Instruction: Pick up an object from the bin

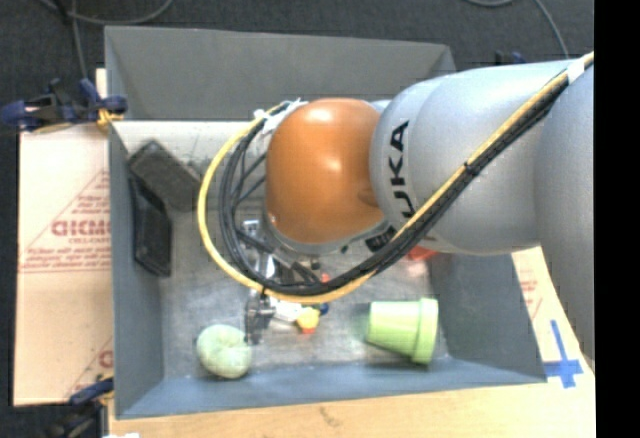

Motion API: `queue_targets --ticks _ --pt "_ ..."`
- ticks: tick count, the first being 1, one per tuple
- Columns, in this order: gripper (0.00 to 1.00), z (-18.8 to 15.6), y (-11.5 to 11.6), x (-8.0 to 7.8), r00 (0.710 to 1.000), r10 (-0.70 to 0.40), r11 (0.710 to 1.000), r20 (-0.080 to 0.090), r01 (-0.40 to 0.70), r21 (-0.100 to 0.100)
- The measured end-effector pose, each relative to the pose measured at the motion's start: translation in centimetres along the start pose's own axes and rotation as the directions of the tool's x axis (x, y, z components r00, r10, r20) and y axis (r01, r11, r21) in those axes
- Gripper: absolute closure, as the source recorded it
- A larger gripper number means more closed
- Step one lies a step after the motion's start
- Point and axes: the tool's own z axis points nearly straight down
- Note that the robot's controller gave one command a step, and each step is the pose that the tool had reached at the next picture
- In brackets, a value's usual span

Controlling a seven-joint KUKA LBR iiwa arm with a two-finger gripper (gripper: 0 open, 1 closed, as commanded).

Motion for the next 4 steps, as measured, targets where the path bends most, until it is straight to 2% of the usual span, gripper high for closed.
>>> queue_targets --ticks 1,2,3,4 --pt "1.0 11.1 1.3 1.2 0.968 -0.249 0.968 -0.001 0.249 -0.001" --pt "1.0 11.1 1.3 1.2 0.969 -0.248 0.969 -0.001 0.248 -0.001" --pt "1.0 1.6 0.2 0.6 0.976 -0.218 0.976 -0.007 0.218 -0.001" --pt "1.0 1.6 0.2 0.6 0.976 -0.218 0.976 -0.007 0.218 -0.001"
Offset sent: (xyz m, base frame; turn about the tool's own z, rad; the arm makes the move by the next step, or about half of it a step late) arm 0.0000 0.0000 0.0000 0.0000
